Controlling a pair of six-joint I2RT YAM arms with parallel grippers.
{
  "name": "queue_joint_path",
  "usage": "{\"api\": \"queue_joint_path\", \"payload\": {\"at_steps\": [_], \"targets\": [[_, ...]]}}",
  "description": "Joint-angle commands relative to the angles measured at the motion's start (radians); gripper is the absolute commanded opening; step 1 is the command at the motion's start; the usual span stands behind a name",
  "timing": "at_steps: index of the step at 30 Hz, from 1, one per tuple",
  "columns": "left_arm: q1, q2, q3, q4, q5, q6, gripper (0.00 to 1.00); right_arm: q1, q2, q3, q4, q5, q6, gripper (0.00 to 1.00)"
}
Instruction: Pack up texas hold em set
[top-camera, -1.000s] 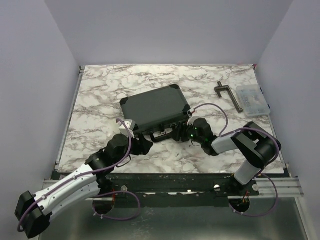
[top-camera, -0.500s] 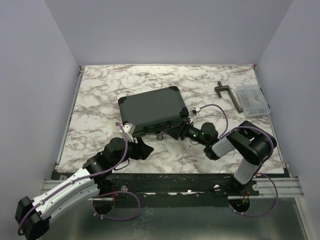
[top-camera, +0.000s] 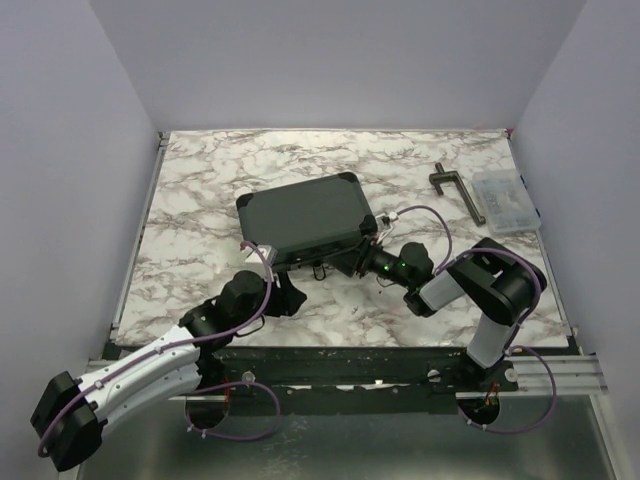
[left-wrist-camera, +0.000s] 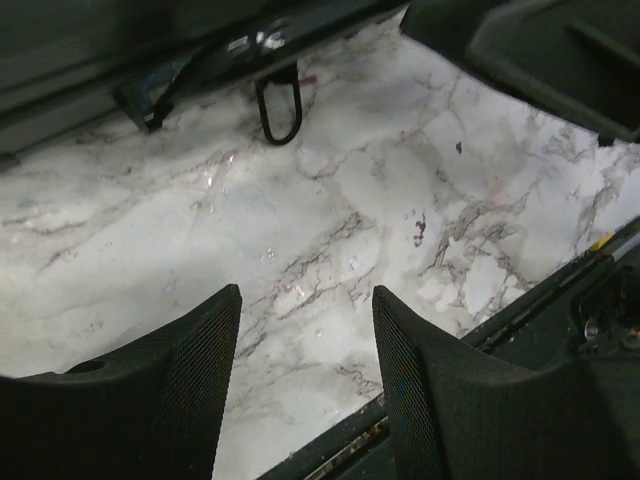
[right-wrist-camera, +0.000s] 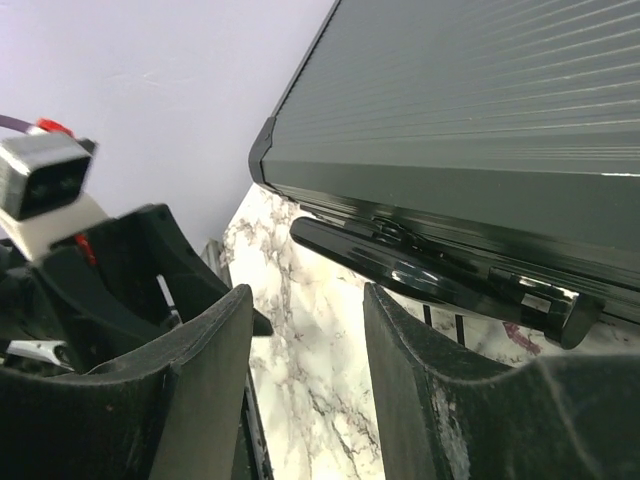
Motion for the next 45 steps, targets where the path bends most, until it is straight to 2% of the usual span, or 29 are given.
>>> {"api": "queue_joint_path", "payload": {"at_steps": [1, 4, 8, 12, 14, 16, 20, 24, 28, 31, 38, 45], "targets": [[0.001, 0.021, 0.107, 0.026, -0.078, 0.073, 0.57, 0.005, -0.02, 0.003, -0.068, 0.01, 0.005, 0.51], [0.005, 0.009, 0.183, -0.04, -0.111, 0.105, 0.62, 0.006, -0.071, -0.001, -0.249, 0.045, 0.001, 0.51], [0.06, 0.033, 0.298, -0.143, -0.191, 0.127, 0.64, 0.005, -0.118, -0.054, -0.321, 0.085, 0.006, 0.52], [0.254, 0.169, 0.374, -0.151, -0.027, 0.149, 0.62, 0.006, -0.12, -0.065, -0.369, 0.11, -0.013, 0.52], [0.299, 0.255, 0.412, -0.151, 0.02, 0.175, 0.6, 0.006, -0.118, -0.048, -0.459, 0.126, -0.013, 0.52], [0.31, 0.32, 0.442, -0.15, 0.039, 0.196, 0.58, 0.007, -0.123, -0.037, -0.559, 0.148, -0.025, 0.51], [0.315, 0.409, 0.453, -0.148, 0.06, 0.209, 0.53, 0.011, -0.186, -0.046, -0.656, 0.161, -0.08, 0.49], [0.315, 0.432, 0.409, -0.129, 0.093, 0.198, 0.46, 0.023, -0.302, 0.002, -0.818, 0.169, -0.174, 0.49], [0.315, 0.42, 0.347, -0.096, 0.095, 0.175, 0.41, 0.039, -0.378, 0.066, -0.886, 0.16, -0.259, 0.49], [0.315, 0.423, 0.315, -0.076, 0.097, 0.161, 0.41, 0.039, -0.339, 0.128, -0.881, 0.139, -0.299, 0.49], [0.313, 0.379, 0.288, -0.065, 0.115, 0.15, 0.41, 0.051, -0.133, 0.267, -0.864, 0.085, -0.344, 0.49], [0.314, 0.334, 0.299, -0.078, 0.132, 0.158, 0.45, 0.071, -0.023, 0.312, -0.895, 0.099, -0.398, 0.51]]}}
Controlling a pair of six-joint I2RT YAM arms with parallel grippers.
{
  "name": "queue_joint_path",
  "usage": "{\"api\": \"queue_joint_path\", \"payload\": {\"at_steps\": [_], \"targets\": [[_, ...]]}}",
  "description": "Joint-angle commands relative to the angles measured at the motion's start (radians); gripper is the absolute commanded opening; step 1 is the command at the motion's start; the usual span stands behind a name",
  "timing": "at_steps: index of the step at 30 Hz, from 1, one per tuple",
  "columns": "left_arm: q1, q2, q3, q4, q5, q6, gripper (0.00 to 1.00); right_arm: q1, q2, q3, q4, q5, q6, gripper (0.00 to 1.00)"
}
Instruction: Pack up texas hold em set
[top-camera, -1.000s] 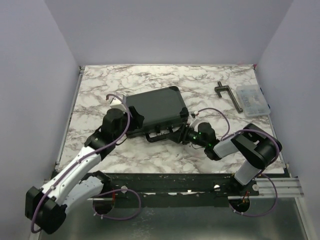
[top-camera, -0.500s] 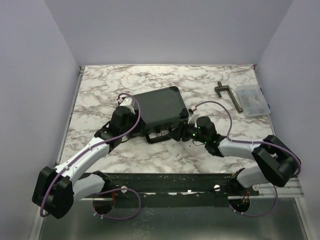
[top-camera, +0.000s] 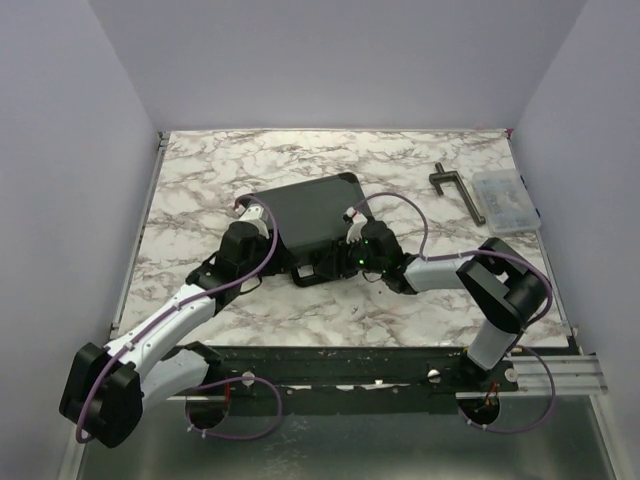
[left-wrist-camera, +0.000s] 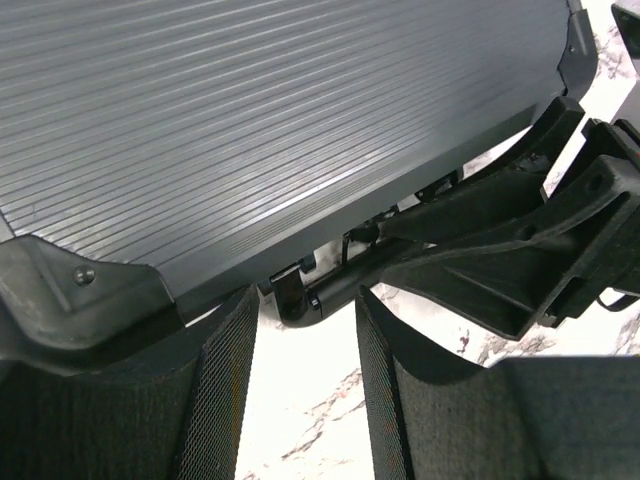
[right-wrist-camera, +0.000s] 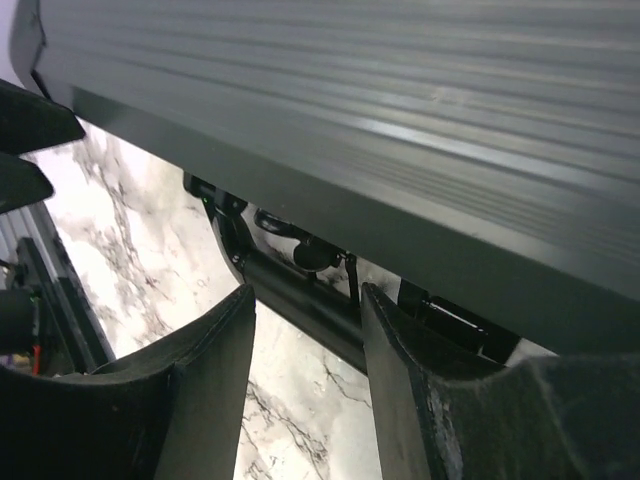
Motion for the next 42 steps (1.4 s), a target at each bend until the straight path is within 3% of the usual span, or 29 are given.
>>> {"api": "queue_joint_path", "payload": {"at_steps": [1, 8, 19, 22, 29, 34, 42], "targets": [[0.001, -0.018, -0.007, -0.067, 0.035, 0.002, 0.45, 0.014, 0.055, 0.022, -0.046, 0.008, -0.068, 0.51], [0.001, -0.029, 0.01, -0.077, 0.037, 0.013, 0.48, 0.046, 0.142, 0.036, 0.008, 0.091, -0.09, 0.56], [0.001, -0.152, 0.044, -0.173, 0.057, 0.026, 0.55, 0.1, 0.211, 0.07, -0.023, 0.432, -0.107, 0.61], [0.001, -0.187, 0.042, -0.191, 0.052, 0.025, 0.55, 0.145, 0.236, 0.115, -0.093, 0.533, -0.129, 0.56], [0.001, -0.233, 0.031, -0.209, 0.059, 0.013, 0.55, 0.242, 0.318, 0.256, -0.31, 0.827, -0.099, 0.29], [0.001, -0.284, 0.022, -0.227, 0.07, 0.005, 0.56, 0.247, 0.317, 0.268, -0.31, 0.843, -0.073, 0.11], [0.001, -0.331, 0.028, -0.257, 0.08, -0.007, 0.56, 0.253, 0.06, 0.229, -0.293, 0.745, -0.152, 0.06]]}}
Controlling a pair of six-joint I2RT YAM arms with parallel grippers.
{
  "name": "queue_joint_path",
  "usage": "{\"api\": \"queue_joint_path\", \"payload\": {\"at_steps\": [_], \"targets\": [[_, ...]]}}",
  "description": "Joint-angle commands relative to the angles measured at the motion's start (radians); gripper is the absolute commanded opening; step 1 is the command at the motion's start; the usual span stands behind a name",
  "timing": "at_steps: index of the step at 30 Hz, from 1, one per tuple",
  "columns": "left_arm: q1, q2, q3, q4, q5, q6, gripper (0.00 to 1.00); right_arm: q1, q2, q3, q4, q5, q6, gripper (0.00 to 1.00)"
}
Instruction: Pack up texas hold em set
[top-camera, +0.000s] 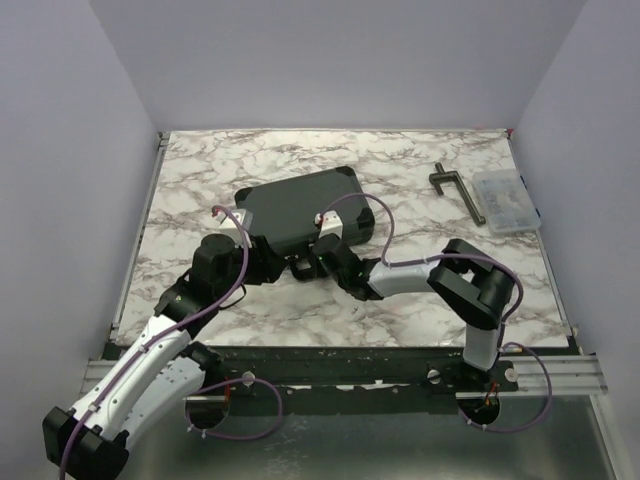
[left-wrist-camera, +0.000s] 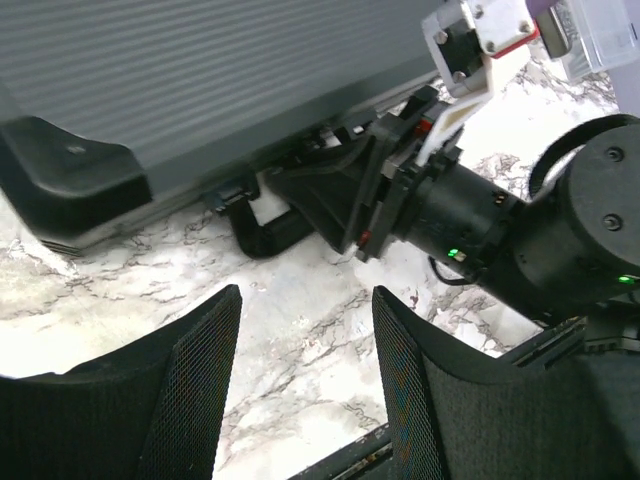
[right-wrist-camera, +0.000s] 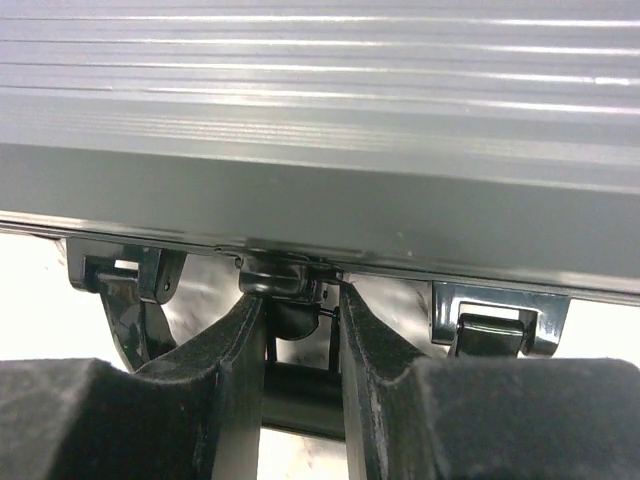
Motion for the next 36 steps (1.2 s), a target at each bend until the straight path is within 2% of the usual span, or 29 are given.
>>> {"api": "queue_joint_path", "payload": {"at_steps": [1, 7, 10, 11, 14, 16, 20, 26, 30, 36], "targets": [[0.001, -0.016, 0.008, -0.032, 0.024, -0.01, 0.56, 0.0, -0.159, -0.032, -0.152, 0.02, -0.042, 0.06], [0.001, -0.011, 0.002, -0.033, 0.028, -0.017, 0.56, 0.0, -0.218, -0.024, -0.275, -0.047, -0.009, 0.05], [0.001, -0.003, 0.002, -0.032, 0.019, -0.014, 0.56, 0.0, -0.239, -0.059, -0.284, -0.084, 0.016, 0.07], [0.001, 0.004, 0.004, -0.031, 0.013, -0.013, 0.57, 0.0, -0.252, -0.07, -0.288, -0.093, 0.025, 0.12], [0.001, 0.052, 0.031, -0.026, -0.011, -0.004, 0.57, 0.001, -0.284, -0.098, -0.315, -0.11, 0.039, 0.39], [0.001, 0.095, 0.049, -0.005, -0.023, 0.003, 0.57, 0.0, -0.309, -0.116, -0.332, -0.111, 0.054, 0.52], [0.001, 0.199, 0.066, 0.031, -0.035, 0.006, 0.55, 0.0, -0.379, -0.138, -0.374, -0.116, 0.063, 0.62], [-0.008, 0.267, 0.005, 0.061, -0.054, -0.042, 0.45, 0.0, -0.526, -0.144, -0.447, -0.126, 0.066, 0.64], [-0.012, 0.277, -0.052, 0.089, -0.068, -0.07, 0.43, -0.001, -0.581, -0.127, -0.45, -0.104, 0.062, 0.62], [-0.016, 0.253, -0.107, 0.112, -0.062, -0.094, 0.43, -0.003, -0.513, -0.061, -0.469, -0.042, 0.129, 0.54]]}}
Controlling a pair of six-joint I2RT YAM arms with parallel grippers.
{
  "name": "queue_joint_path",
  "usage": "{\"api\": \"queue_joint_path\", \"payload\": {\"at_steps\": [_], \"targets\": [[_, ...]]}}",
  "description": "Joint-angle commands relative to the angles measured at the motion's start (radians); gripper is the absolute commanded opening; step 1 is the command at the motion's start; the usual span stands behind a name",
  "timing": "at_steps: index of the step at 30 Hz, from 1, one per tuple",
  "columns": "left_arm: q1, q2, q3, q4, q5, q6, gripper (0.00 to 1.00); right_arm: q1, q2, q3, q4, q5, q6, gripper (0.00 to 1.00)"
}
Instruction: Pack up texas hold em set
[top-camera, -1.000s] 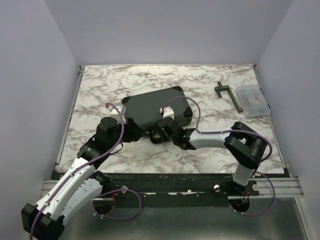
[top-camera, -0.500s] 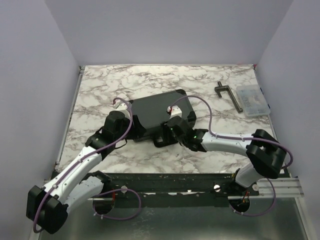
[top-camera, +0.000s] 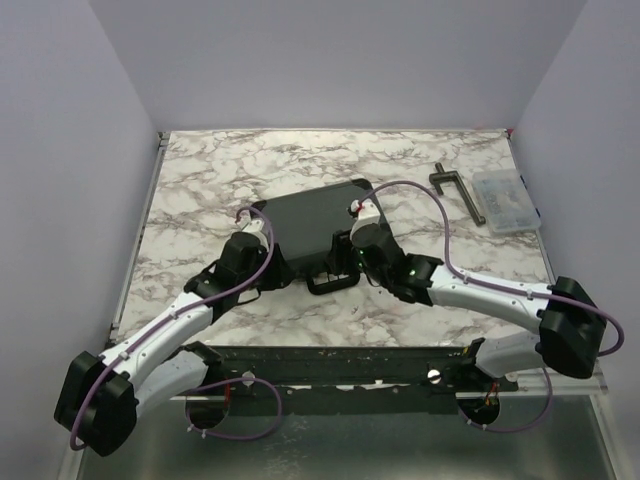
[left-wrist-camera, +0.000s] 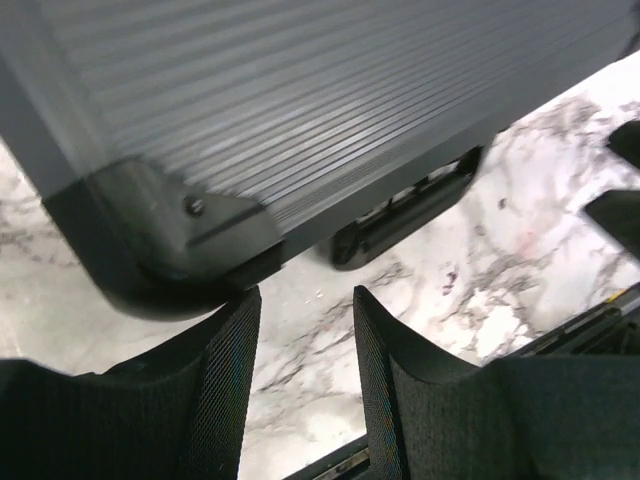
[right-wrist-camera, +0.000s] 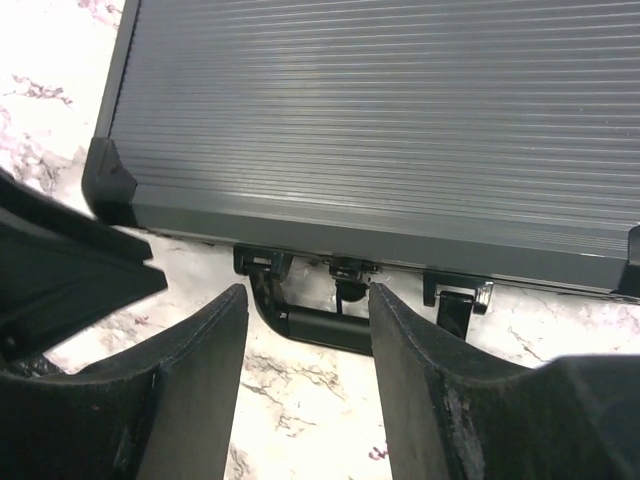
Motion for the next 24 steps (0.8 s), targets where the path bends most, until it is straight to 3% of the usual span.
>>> {"api": "queue_joint_path", "payload": {"at_steps": [1, 13, 24], "targets": [[0.014, -0.005, -0.062, 0.001, -0.077, -0.009, 0.43, -0.004, 0.078, 0.062, -0.067, 0.085, 0.084, 0.53], [0.012, -0.026, -0.065, 0.002, -0.051, 0.0, 0.43, -0.171, 0.267, 0.057, -0.001, 0.032, 0.162, 0.49], [0.008, -0.171, -0.045, -0.029, 0.056, -0.012, 0.48, -0.253, 0.342, 0.1, 0.057, -0.015, 0.035, 0.49]]}}
